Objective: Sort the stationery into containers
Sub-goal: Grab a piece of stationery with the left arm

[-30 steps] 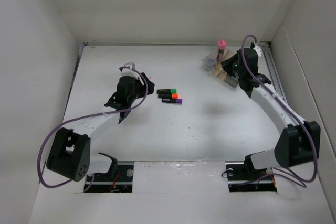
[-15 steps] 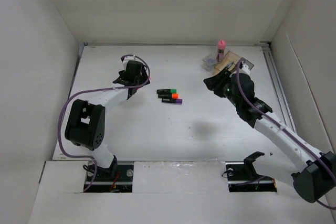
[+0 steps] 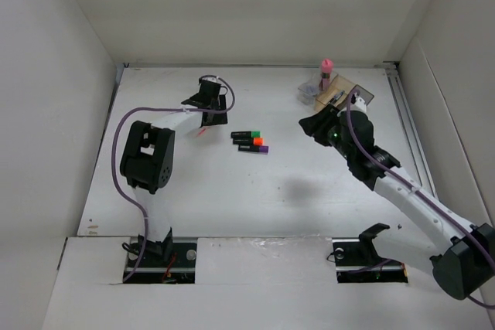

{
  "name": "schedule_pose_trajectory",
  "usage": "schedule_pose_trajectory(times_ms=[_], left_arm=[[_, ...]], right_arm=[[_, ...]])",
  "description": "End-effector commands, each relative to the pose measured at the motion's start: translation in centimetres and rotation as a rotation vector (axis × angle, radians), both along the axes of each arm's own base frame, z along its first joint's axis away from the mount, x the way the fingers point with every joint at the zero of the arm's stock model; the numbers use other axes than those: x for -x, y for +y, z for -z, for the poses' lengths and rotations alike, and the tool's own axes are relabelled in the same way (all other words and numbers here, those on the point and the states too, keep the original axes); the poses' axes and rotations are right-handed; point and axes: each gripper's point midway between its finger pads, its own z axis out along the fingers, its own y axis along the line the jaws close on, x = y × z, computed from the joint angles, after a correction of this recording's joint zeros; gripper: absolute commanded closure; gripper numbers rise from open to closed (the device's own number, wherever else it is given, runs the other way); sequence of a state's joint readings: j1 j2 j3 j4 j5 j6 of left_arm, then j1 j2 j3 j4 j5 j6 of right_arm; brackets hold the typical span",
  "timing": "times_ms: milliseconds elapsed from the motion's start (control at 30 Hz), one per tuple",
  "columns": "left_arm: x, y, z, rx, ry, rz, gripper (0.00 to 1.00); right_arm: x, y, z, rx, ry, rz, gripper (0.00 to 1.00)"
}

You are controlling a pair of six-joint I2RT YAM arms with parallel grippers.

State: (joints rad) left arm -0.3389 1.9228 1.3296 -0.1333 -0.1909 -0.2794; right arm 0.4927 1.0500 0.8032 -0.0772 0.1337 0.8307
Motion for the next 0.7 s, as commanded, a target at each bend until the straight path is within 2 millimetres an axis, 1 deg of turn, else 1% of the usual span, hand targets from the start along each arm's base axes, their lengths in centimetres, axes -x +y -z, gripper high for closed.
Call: schedule_pose_trajectory(times_ms=[0,33,67,167,200,300,367,433,467,500,567,600,667], left_arm=[[1.0,0.0,0.4,-0.031,0.064,0.051,0.37],[1.0,0.0,0.4,-0.031,0.064,0.051,0.37],[1.2,0.3,0.7,-0.038,0.069,0.034,0.37],[1.1,0.7,0.7,-0.054,0.063,0.02,0.38],[1.2,0.8,0.8,-0.058,0.069,0.008,0.38],[1.2,1.3,1.4,-0.087,0.084,-0.01,0.39],[1.4,1.4,1.9,-0.086,0.101,-0.018,0.44],[1.3,1.5,2.5,-0.097,0.108,-0.023,0.48],[1.3,1.5,2.5,-0.097,0.108,-0.023,0.52],[1.5,1.7,2.9,-0.104,0.123,-0.038,0.55],[1.5,1.7,3.0,-0.098,0.123,-0.047,0.61],[1.5,1.6,3.0,-0.09,0.122,-0.056,0.66],[1.8,1.7,3.3,-0.093,0.131,-0.056,0.7]], right_arm=[[0.3,0.3,-2.3,-0.029,-0.079,-0.019,0.5],[0.2,0.0,-2.3,-0.029,-0.079,-0.01,0.5],[0.2,0.0,-2.3,-0.029,-0.079,-0.01,0.5],[0.3,0.1,-2.3,-0.031,-0.078,-0.019,0.5],[0.4,0.1,-2.6,-0.035,-0.086,-0.019,0.5],[0.4,0.1,-2.6,-0.035,-0.086,-0.019,0.5],[0.4,0.1,-2.6,-0.035,-0.086,-0.019,0.5],[0.4,0.1,-2.6,-0.035,-0.086,-0.019,0.5],[0.2,-0.2,-2.6,-0.035,-0.086,-0.01,0.5],[0.2,-0.2,-2.6,-0.035,-0.086,-0.009,0.5],[0.2,-0.2,-2.6,-0.035,-0.086,-0.009,0.5],[0.2,-0.2,-2.6,-0.035,-0.086,-0.009,0.5],[0.2,-0.2,-2.6,-0.035,-0.086,-0.009,0.5]])
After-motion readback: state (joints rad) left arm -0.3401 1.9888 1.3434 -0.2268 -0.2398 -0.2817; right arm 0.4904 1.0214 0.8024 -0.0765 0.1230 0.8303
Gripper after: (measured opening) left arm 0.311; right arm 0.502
